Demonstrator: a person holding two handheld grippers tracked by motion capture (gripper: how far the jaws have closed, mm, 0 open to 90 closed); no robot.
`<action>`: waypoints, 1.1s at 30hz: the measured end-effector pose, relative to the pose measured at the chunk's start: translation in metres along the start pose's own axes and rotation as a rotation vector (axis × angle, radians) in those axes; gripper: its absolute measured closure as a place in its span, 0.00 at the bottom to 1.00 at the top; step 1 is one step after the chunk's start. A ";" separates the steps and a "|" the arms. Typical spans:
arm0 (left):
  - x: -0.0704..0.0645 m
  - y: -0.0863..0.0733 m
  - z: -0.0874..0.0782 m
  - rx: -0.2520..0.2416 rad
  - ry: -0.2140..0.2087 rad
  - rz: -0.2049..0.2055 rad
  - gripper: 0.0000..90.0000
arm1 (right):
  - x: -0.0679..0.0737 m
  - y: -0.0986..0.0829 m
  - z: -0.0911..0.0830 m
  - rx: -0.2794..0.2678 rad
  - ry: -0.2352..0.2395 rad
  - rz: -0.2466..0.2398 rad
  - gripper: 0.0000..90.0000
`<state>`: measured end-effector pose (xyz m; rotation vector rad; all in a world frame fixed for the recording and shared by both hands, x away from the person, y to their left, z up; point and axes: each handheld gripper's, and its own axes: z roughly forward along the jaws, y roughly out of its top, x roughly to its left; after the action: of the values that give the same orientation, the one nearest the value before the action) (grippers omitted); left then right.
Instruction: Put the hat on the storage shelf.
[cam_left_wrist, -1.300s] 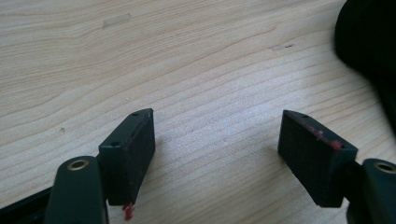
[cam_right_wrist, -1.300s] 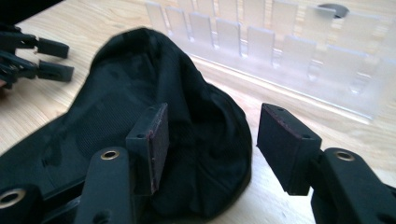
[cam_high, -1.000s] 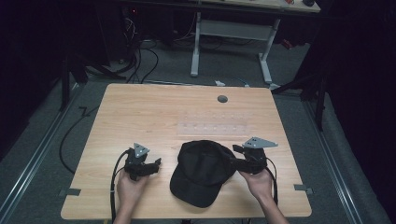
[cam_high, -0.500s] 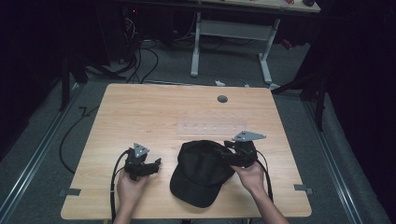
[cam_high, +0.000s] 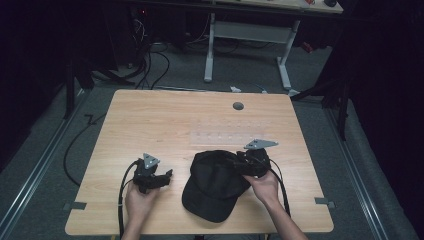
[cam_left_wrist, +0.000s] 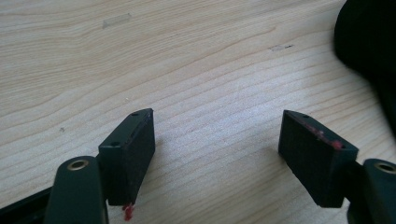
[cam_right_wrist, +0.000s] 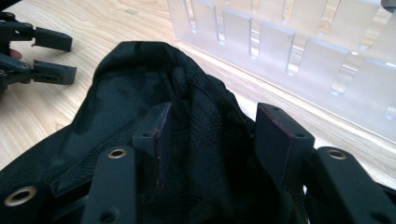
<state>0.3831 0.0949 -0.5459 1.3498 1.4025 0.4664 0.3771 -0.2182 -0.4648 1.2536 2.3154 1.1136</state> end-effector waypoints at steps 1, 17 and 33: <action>0.000 0.000 0.000 0.000 0.000 0.000 0.30 | -0.001 -0.001 0.001 0.002 -0.002 -0.005 0.55; 0.000 0.000 0.000 0.001 0.001 0.002 0.30 | -0.001 -0.007 0.009 0.015 -0.016 -0.037 0.75; 0.000 0.000 0.000 0.001 0.001 0.002 0.30 | 0.000 -0.009 0.000 -0.020 0.041 -0.040 0.92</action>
<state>0.3830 0.0946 -0.5459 1.3517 1.4024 0.4674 0.3717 -0.2212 -0.4710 1.1832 2.3425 1.1561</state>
